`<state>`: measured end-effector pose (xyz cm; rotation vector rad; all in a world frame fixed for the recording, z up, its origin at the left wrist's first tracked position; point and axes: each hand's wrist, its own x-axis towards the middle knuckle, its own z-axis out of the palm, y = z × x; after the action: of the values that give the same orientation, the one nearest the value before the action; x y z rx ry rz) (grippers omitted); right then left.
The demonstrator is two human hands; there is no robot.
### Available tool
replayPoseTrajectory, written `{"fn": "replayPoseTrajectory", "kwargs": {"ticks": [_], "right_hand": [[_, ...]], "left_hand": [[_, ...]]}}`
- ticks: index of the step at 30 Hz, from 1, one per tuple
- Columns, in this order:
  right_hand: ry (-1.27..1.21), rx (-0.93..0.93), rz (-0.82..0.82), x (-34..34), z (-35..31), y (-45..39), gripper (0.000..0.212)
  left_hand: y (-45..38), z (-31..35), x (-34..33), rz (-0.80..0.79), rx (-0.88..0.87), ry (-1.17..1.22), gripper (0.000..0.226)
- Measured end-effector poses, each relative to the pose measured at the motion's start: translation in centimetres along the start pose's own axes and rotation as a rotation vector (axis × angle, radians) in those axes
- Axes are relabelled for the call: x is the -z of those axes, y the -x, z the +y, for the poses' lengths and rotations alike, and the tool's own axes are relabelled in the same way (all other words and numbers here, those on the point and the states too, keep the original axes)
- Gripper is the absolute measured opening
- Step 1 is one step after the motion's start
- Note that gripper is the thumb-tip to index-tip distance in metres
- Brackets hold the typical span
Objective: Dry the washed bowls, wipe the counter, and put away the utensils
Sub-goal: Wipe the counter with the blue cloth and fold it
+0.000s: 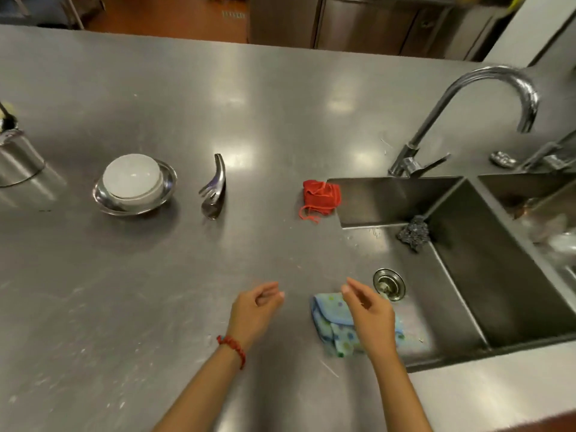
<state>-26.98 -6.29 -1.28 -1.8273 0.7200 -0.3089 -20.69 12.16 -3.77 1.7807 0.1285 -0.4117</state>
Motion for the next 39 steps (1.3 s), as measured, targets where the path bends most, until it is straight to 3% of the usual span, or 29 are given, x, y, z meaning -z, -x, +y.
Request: {"fn": "replayPoseTrajectory", "kwargs": {"ticks": [3, 7, 13, 16, 20, 23, 26, 32, 35, 39], "right_hand": [[0.047, -0.03, 0.039, 4.5, 2.4, -1.9, 0.028], [0.143, -0.108, -0.024, 7.0, 5.3, -3.8, 0.041], [-0.002, -0.311, -0.153, 7.0, 8.0, -4.6, 0.056], [-0.062, -0.405, -0.15, 7.1, 8.6, -4.8, 0.049], [-0.082, -0.42, -0.145, 7.5, 8.4, -4.5, 0.024], [-0.096, -0.295, -0.078, 7.5, 7.4, -3.8, 0.008], [-0.067, -0.139, -0.034, 6.6, 5.7, -2.4, 0.006], [0.174, 0.15, 0.003, 2.8, 3.6, 0.9, 0.025], [0.334, 0.247, -0.06, 1.0, 3.8, 2.1, 0.039], [0.622, 0.364, -0.225, -1.1, 4.3, 3.6, 0.055]], "left_hand": [[0.7, -0.1, -4.7, 0.019, -0.006, -0.039, 0.034], [1.4, 0.0, -8.0, 0.085, -0.162, -0.197, 0.029], [2.5, -0.5, -10.7, -0.052, -0.504, -0.712, 0.026], [2.8, -1.2, -11.5, -0.116, -0.607, -0.984, 0.049], [3.1, -1.7, -11.4, -0.281, -0.447, -1.183, 0.068], [3.2, -1.8, -11.3, -0.348, -0.401, -1.226, 0.068], [3.0, -1.8, -11.1, -0.351, -0.406, -1.226, 0.053], [2.2, -4.2, -9.8, -0.198, -0.488, -0.944, 0.055], [3.1, -4.2, -7.8, -0.098, -0.408, -0.848, 0.055], [4.9, -4.7, -4.4, -0.036, -0.333, -0.892, 0.054]]}}
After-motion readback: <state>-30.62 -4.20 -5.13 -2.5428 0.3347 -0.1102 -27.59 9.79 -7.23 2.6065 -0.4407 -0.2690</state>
